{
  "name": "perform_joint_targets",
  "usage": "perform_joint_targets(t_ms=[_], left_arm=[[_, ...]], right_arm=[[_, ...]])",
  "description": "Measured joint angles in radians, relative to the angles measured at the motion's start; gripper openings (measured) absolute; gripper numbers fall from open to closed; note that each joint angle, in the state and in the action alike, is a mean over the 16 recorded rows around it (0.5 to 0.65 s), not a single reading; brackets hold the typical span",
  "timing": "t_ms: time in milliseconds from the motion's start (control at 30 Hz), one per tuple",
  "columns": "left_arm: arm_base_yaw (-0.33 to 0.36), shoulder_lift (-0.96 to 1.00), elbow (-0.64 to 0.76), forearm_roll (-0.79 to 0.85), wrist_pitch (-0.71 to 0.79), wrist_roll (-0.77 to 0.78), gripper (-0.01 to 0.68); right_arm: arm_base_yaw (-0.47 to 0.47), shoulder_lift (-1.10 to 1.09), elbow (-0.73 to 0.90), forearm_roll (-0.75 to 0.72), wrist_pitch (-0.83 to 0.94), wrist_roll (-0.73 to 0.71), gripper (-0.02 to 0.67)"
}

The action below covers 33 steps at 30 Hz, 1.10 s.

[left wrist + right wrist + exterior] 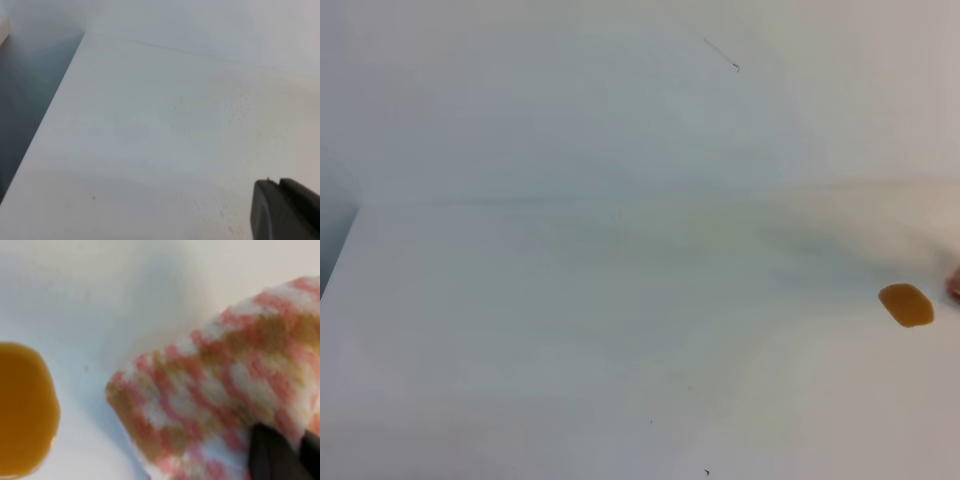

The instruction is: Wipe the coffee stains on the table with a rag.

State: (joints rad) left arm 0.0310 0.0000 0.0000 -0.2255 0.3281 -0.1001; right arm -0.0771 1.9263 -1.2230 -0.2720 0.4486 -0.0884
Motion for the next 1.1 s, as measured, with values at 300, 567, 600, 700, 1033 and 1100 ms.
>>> perform_joint_targets(t_ms=[300, 567, 600, 700, 1033, 1100], left_arm=[[0.0, 0.0, 0.0, 0.0, 0.0, 0.0, -0.001], [0.0, 0.0, 0.0, 0.0, 0.0, 0.0, -0.001], [0.0, 0.0, 0.0, 0.0, 0.0, 0.0, -0.001], [0.0, 0.0, 0.0, 0.0, 0.0, 0.0, -0.001], [0.0, 0.0, 0.0, 0.0, 0.0, 0.0, -0.001], [0.0, 0.0, 0.0, 0.0, 0.0, 0.0, -0.001]], right_arm=[[0.017, 0.063, 0.0, 0.108, 0.03, -0.032, 0.031], [0.107, 0.1, -0.002, 0.202, -0.003, -0.083, 0.028], [0.123, 0.105, -0.002, 0.211, -0.011, -0.089, 0.028], [0.175, 0.118, -0.003, 0.229, -0.033, -0.101, 0.028], [0.325, 0.148, -0.003, 0.266, -0.057, -0.11, 0.028], [0.344, 0.15, -0.002, 0.269, -0.044, -0.114, 0.03]])
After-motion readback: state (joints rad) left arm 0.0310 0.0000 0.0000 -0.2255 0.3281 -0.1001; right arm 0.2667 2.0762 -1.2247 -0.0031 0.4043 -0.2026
